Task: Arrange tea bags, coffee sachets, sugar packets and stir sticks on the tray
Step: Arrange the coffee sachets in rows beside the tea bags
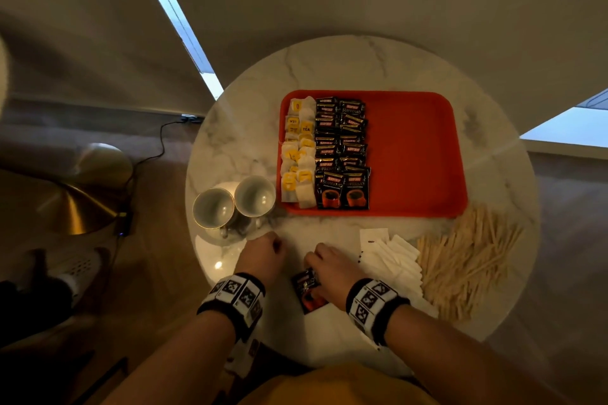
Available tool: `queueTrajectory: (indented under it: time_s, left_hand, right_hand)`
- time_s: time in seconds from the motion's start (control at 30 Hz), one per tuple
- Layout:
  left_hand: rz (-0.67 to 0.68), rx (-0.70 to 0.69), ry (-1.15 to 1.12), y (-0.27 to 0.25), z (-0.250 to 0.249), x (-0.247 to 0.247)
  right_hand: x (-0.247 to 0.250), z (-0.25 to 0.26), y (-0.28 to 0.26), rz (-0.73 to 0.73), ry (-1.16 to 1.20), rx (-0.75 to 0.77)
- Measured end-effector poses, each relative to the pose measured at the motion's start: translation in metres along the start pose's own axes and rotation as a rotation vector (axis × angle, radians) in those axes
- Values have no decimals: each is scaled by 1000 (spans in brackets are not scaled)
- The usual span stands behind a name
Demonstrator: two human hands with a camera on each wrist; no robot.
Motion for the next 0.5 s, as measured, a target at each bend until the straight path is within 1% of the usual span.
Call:
queueTrajectory:
  time_s: [0.1, 0.23, 0.3, 0.4, 0.43, 0.5]
  left_hand:
    - [4, -4, -32, -3, 7, -1]
    - [22, -32, -62, -2, 4, -4]
    - [31, -48, -77, 0, -1, -7]
    - [45, -68, -67, 2, -11, -10]
    - [43, -77, -61, 3, -15, -11]
    - [47, -94, -57, 5, -24, -13]
  right_hand:
    - [6, -8, -2, -28, 115, -61]
    - [22, -31, -10, -15, 300, -165]
    - [40, -52, -14, -77, 418, -248]
    - [78, -92, -20, -225, 574, -355]
    - [89, -105, -20, -252, 578, -375]
    - [106, -128, -15, -270, 515, -401]
Point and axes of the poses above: each hand's wrist, its own y-axis towards the middle knuckle, its own x-axis out of the back of the hand, z = x × y, the point moved 7 cm from there along y, towards the middle knuckle, and after that the axes turned 15 degrees about -y, right-handed, at the moved point
